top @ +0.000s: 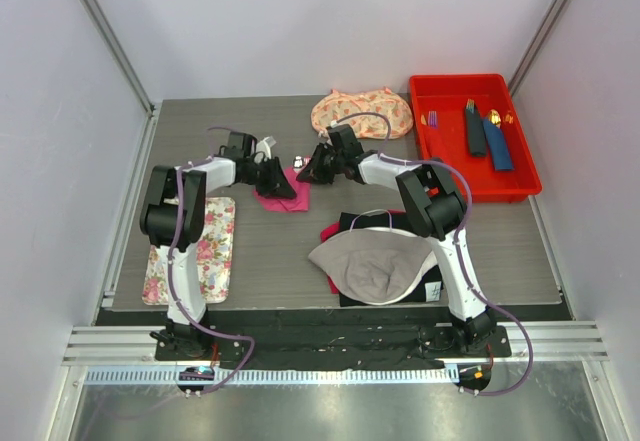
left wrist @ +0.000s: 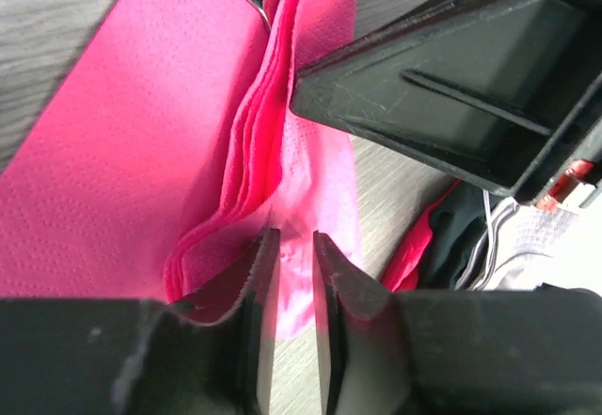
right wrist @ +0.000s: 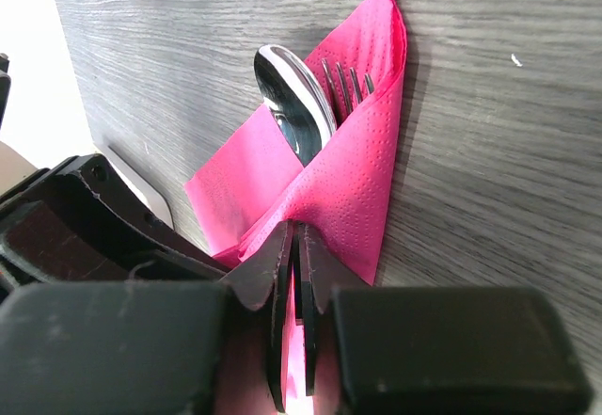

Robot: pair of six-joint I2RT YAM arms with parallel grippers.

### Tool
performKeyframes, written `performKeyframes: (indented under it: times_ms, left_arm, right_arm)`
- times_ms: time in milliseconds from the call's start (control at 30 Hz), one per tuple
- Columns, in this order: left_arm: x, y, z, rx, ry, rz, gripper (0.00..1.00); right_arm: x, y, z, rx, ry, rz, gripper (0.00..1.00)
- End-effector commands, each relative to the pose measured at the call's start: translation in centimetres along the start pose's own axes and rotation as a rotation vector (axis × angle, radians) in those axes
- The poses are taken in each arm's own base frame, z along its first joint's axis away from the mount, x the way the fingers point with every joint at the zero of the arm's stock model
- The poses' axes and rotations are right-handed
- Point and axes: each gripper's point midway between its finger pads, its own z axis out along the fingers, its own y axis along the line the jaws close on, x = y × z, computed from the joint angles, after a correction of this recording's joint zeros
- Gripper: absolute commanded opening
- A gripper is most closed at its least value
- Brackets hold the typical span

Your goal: Place the utensils on the paper napkin and roll it up

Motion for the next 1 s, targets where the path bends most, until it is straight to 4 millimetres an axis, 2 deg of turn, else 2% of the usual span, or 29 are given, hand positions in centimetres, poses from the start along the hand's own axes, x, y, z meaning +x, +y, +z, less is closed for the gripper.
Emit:
performKeyframes:
  times_ms: [0,67,167,200,300,400,567,667,800,967]
  left_arm:
    - [0.0,-0.4,-2.1,0.005,-0.026,-0.012,0.28]
    - [-0.9,-1.7,-3.7,0.038,-0.078,-0.016,0.36]
    - [-2.7,-1.2,-5.8,0.019,-0.157,-0.029,0.43]
    - [-3.4,-0.2,-6.9,-0.018,-0.192,-0.044,0.44]
    - [-4.5,1.7,-8.5,-0.101,-0.238,-0.036,0.5]
    - [-4.1,3.7,-9.0,-0.194,-0.219,-0.028,0.51]
    - [-3.4,6.1,-8.5,-0.293,-0.161,-0.059,0.52]
    - [-2.9,6.7,-7.6,-0.295,-0.122,-0.082,0.52]
    - [-2.1,6.7,-6.0,-0.27,-0.068,-0.098,0.52]
    - [-2.4,5.4,-4.1,-0.152,-0.06,-0.144,0.53]
  right_arm:
    - [1.5,-4.5,0.4,0.148,0.022,-0.017,0.12]
    - [1.5,-4.5,0.4,0.148,0.022,-0.02,0.11]
    - [1.6,-4.5,0.4,0.149,0.022,-0.023,0.11]
    - [1.5,-4.4,0.4,0.149,0.02,-0.025,0.11]
    - [1.4,-4.4,0.4,0.15,0.019,-0.026,0.11]
    - [1.4,-4.3,0.4,0.148,0.019,-0.027,0.11]
    - [1.3,-4.2,0.4,0.148,0.015,-0.024,0.11]
    - [1.3,-4.2,0.4,0.15,0.014,-0.02,0.11]
    - [1.3,-4.2,0.4,0.152,0.015,-0.019,0.12]
    - [1.3,-4.3,0.5,0.156,0.017,-0.017,0.12]
